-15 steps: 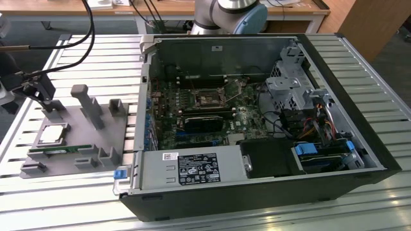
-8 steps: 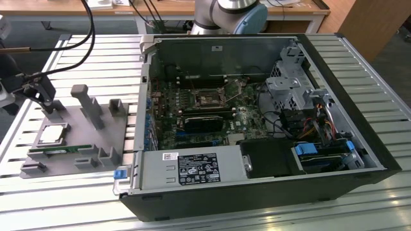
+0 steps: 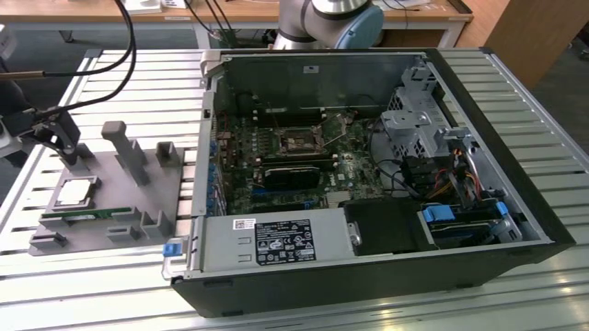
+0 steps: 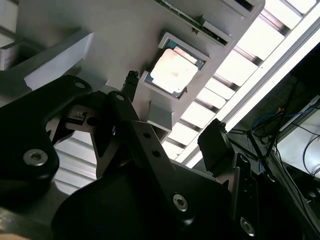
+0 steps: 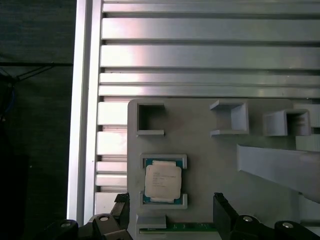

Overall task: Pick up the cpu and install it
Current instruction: 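Pick up the cpu and move it towards the insertion slot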

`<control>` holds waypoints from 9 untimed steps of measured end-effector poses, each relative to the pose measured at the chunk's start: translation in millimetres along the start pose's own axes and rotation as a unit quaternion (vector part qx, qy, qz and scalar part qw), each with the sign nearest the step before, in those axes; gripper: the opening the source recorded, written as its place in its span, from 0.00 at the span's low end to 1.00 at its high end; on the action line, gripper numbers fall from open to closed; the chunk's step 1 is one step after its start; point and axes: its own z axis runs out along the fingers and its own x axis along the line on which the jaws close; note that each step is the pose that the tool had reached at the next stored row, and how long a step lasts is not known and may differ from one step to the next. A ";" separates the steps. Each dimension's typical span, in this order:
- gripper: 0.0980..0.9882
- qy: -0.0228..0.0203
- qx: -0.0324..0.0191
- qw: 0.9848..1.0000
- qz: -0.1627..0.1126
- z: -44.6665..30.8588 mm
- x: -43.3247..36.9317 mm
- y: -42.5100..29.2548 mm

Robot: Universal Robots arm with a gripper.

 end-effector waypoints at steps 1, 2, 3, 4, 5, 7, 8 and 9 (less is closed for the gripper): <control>0.74 0.000 0.000 1.000 0.000 0.3 0.0 -0.4; 0.74 0.000 0.000 1.000 0.000 0.7 0.0 -0.6; 0.74 0.000 0.000 1.000 0.000 1.0 0.0 -0.9; 0.74 0.000 0.000 1.000 0.000 1.2 0.0 -1.3; 0.74 0.000 0.000 1.000 0.000 1.5 0.0 -1.5; 0.74 0.000 0.000 1.000 0.000 2.1 0.0 -2.0; 0.74 0.000 0.000 1.000 0.000 2.4 0.0 -2.3; 0.74 0.000 0.000 1.000 0.000 2.7 0.0 -2.5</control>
